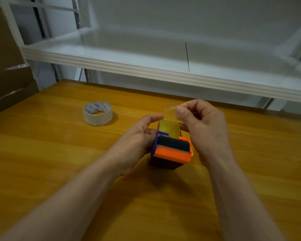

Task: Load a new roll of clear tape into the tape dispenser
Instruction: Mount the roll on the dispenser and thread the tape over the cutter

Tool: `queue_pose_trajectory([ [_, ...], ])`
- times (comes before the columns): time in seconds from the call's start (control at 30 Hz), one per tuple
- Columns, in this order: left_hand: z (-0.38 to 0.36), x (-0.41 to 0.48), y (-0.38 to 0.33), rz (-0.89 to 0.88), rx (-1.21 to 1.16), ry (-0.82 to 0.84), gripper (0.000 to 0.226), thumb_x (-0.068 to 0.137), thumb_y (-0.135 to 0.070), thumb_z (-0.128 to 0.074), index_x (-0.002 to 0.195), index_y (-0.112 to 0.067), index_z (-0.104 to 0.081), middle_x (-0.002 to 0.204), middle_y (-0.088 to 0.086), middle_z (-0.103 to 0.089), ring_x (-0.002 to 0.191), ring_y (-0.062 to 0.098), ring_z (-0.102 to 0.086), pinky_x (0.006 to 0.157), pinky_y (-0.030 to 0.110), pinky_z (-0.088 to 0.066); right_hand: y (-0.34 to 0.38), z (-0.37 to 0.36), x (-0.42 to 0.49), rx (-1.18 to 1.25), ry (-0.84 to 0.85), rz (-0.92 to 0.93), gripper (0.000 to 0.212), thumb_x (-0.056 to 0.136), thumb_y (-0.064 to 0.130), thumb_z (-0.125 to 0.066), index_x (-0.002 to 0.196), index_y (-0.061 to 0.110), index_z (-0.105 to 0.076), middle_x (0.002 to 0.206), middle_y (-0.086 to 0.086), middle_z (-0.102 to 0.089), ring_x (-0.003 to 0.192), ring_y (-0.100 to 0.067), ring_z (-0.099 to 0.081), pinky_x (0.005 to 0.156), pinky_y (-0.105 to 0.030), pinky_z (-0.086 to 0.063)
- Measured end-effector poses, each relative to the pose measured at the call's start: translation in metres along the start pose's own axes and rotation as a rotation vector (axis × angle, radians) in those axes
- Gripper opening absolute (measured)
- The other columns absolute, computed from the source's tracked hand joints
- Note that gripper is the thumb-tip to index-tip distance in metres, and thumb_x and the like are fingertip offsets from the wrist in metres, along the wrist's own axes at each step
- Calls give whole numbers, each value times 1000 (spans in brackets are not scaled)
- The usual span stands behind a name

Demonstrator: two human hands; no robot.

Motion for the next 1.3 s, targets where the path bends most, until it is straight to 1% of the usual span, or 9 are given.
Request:
queue_pose_trajectory([
  [0.13,-2,0,-2,-2,30,-51,55,92,-17,-64,143,-27,-45,99,2,-61,61,-1,-67,57,15,-51,2,0,-1,-15,26,49,15,96,19,-67,84,29,-66,84,6,-69,86,-16,-67,82,-47,-61],
  [0.27,-2,-1,-4,-4,45,-86,53,94,-17,-64,142,-28,-45,96,1,-62,59,-1,-67,58,18,-51,2,-1,-2,-29,48,90,18,96,18,-66,84,30,-66,85,4,-69,88,-19,-67,83,-50,-60],
  [0.5,1,1,-5,8,-20,-134,43,93,-14,-65,128,-33,-48,108,7,-62,94,23,-67,86,37,-56,4,-4,-3,13,122,147,19,96,13,-65,85,28,-67,86,5,-68,88,-19,-66,83,-48,-60],
  [0.7,4,0,-5,-14,-37,-146,51,93,-14,-65,140,-26,-48,106,6,-63,91,19,-67,80,31,-55,5,-6,-3,117,125,110,21,96,12,-65,83,29,-67,88,-6,-70,92,-32,-66,80,-42,-58],
  [0.83,3,0,-6,-60,-14,-127,59,95,-16,-63,146,-37,-42,99,6,-65,72,7,-71,68,22,-56,4,-5,-3,182,104,53,18,98,15,-64,85,27,-67,91,-5,-70,93,-24,-68,81,-37,-58],
  [0.93,1,-1,-6,-55,-59,-99,42,98,-16,-59,135,-35,-53,92,2,-71,61,5,-68,56,18,-54,4,-6,-4,199,123,22,9,96,18,-67,91,26,-67,93,3,-70,93,-18,-68,81,-33,-56],
  [1.0,-1,-1,-5,-24,-67,-100,29,98,-19,-58,124,-33,-60,102,8,-70,65,7,-66,55,19,-53,5,-10,-4,181,112,30,11,93,14,-70,92,24,-66,92,6,-68,91,-12,-65,81,-29,-53],
  [1.23,-4,-1,0,11,-187,-157,24,100,-19,-55,121,-27,-64,81,1,-65,50,4,-60,45,19,-48,4,-18,-10,216,29,-8,16,96,11,-66,86,25,-63,85,7,-63,82,-10,-58,74,-28,-48],
  [1.3,-8,-3,1,14,-220,-169,23,103,-24,-49,120,-29,-64,82,5,-62,52,7,-60,45,21,-48,3,-19,-11,245,-13,-38,15,96,11,-66,86,23,-64,82,8,-63,76,-8,-57,70,-25,-48],
])
Point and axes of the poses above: each hand's wrist, its own x-axis towards the middle knuckle, its own z-axis out of the back of the hand, y = z × x, the point moved 3 cm from there along x, towards the middle knuckle
